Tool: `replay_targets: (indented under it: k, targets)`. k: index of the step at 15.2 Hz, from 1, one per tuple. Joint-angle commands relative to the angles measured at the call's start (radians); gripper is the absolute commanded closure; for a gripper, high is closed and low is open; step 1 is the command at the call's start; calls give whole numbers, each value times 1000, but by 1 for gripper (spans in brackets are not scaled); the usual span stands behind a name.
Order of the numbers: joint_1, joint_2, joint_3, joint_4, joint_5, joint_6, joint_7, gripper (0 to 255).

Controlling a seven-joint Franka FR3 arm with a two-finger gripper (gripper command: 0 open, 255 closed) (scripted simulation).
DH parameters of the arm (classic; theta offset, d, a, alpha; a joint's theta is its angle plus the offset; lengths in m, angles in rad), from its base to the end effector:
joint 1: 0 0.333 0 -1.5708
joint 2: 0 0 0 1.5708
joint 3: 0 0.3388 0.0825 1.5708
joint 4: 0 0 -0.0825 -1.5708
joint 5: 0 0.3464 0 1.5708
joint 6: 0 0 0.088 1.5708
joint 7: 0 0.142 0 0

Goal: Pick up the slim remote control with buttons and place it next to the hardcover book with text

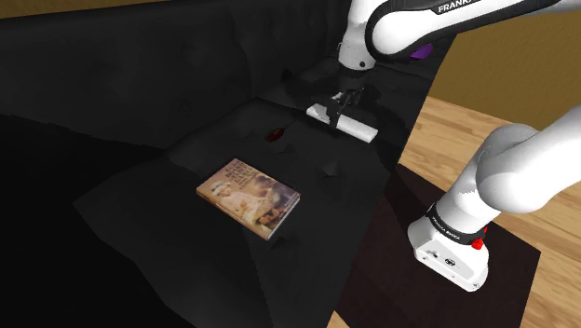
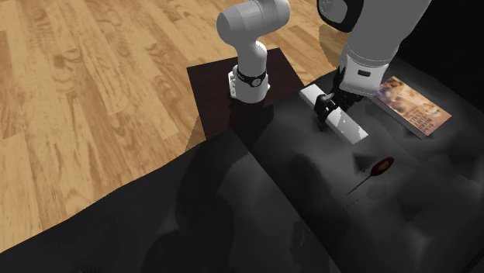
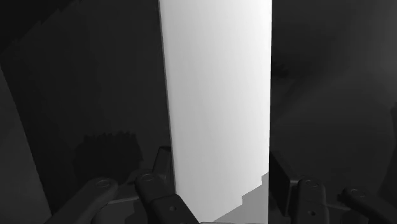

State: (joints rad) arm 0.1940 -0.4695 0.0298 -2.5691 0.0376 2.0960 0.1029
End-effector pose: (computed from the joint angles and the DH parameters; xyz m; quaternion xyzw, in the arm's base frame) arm 0.3392 0.0804 0.4266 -0.9987 -0.0493 0.0033 0.0091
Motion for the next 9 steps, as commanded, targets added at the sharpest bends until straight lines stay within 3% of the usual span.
replay_targets:
  k: [1,9]
  targets:
    - [25,-34,36,-25,21,-7,49,255]
    - [139,-101,193,-66,121,-23,245,255]
